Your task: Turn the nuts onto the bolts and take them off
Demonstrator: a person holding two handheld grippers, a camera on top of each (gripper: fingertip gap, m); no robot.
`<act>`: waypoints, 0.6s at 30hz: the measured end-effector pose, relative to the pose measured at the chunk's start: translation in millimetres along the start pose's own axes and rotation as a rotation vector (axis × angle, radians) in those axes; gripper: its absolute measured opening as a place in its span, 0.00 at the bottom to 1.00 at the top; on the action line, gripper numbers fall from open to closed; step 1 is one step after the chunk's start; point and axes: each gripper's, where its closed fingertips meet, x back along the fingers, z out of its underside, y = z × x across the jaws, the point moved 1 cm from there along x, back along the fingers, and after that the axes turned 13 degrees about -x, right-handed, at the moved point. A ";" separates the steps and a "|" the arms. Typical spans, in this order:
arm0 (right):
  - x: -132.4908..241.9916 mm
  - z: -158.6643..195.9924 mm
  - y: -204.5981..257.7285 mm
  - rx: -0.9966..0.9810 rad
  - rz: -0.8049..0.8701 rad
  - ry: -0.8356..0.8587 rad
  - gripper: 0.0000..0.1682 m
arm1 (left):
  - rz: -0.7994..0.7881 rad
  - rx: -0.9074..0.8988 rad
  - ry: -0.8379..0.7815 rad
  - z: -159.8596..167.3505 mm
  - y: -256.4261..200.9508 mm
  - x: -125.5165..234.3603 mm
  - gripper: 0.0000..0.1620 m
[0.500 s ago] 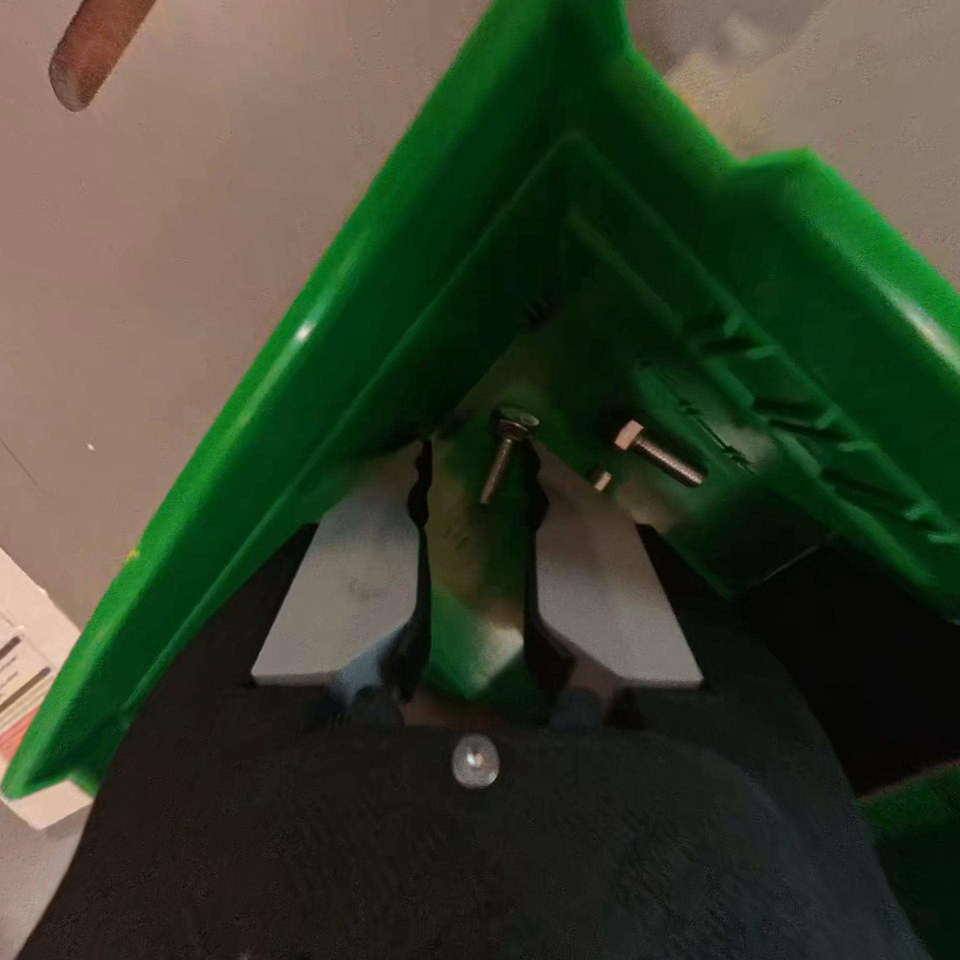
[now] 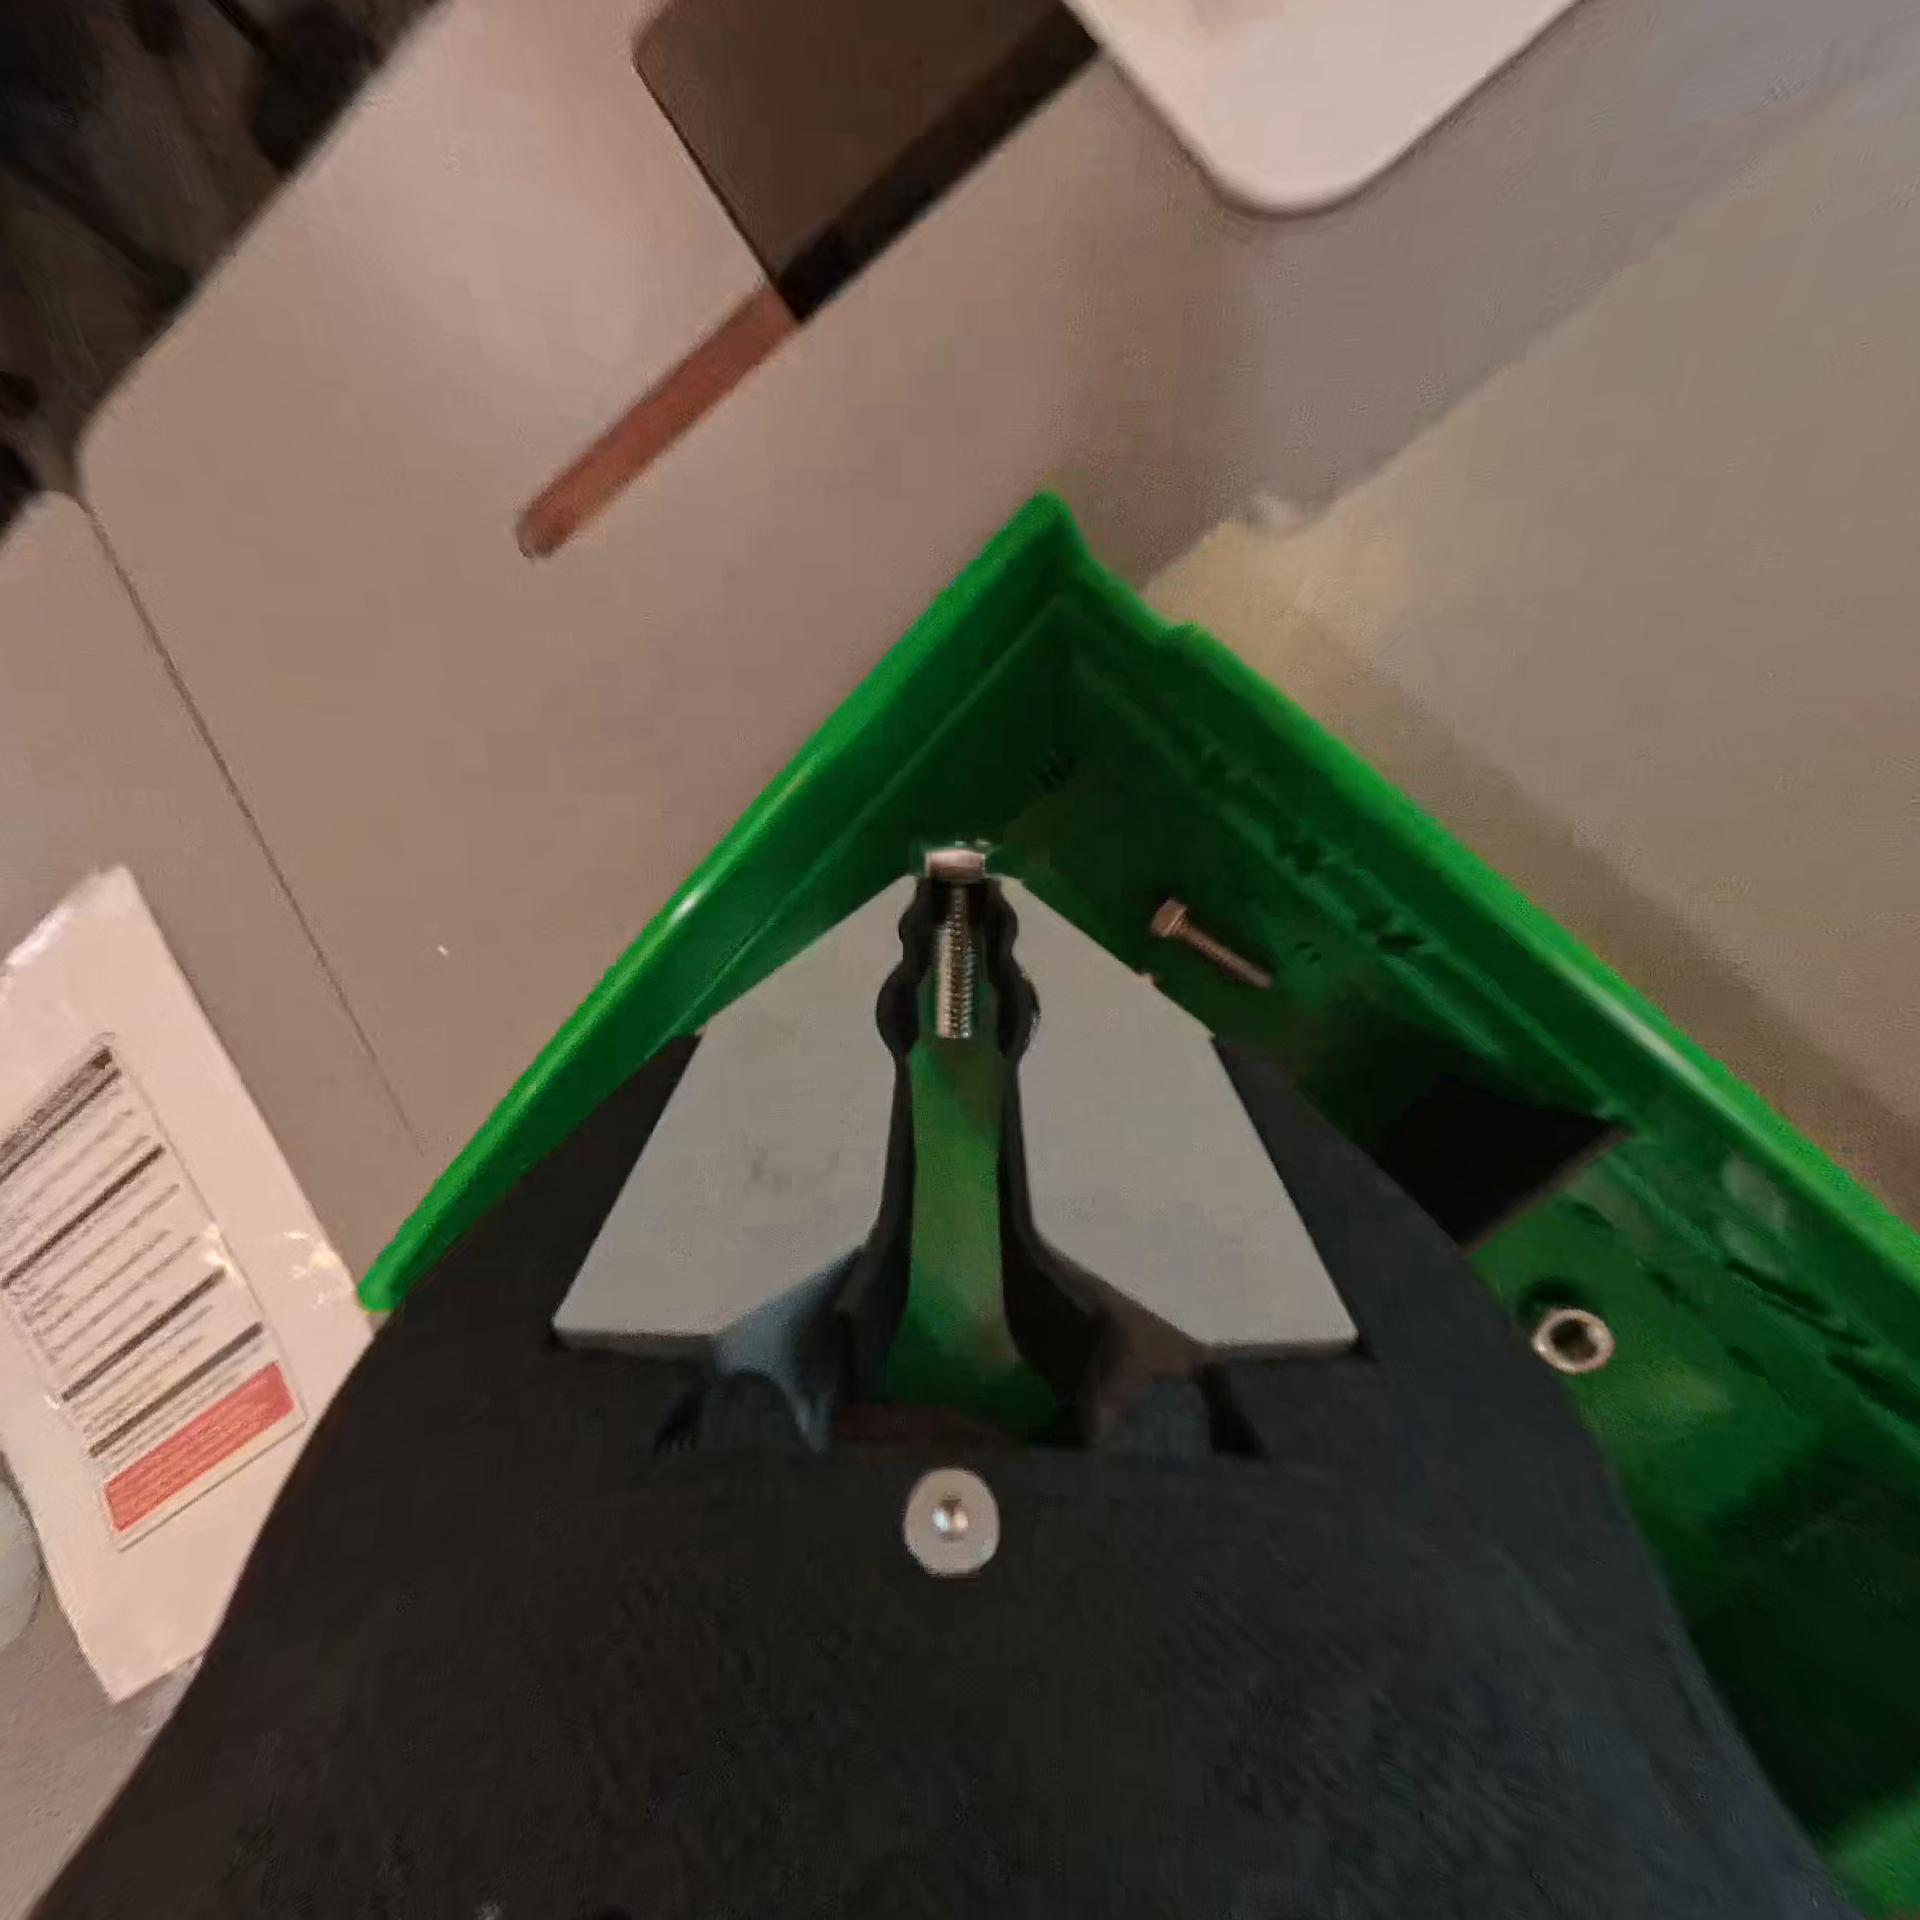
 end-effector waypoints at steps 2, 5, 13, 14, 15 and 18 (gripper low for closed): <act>3.0 -2.3 3.0 -0.001 -0.029 -0.019 0.37 | -0.026 0.001 -0.183 -34.4 -9.7 41.1 0.05; 8.8 -10.1 9.8 0.000 -0.073 -0.072 0.38 | 0.032 0.016 -0.537 -94.9 -60.0 104.4 0.05; 66.7 -51.0 58.4 -0.155 -0.431 -0.267 0.35 | 0.176 0.083 -1.118 -163.5 -202.5 165.9 0.05; 75.3 -56.3 60.3 -0.165 -0.461 -0.295 0.34 | 0.200 0.096 -1.147 -166.4 -210.7 162.7 0.04; 82.9 -61.5 61.1 -0.176 -0.485 -0.324 0.32 | 0.245 0.098 -1.178 -169.0 -220.0 159.3 0.04; 100.1 -71.9 62.9 -0.198 -0.565 -0.383 0.23 | 0.324 0.166 -1.212 -170.3 -229.5 143.1 0.04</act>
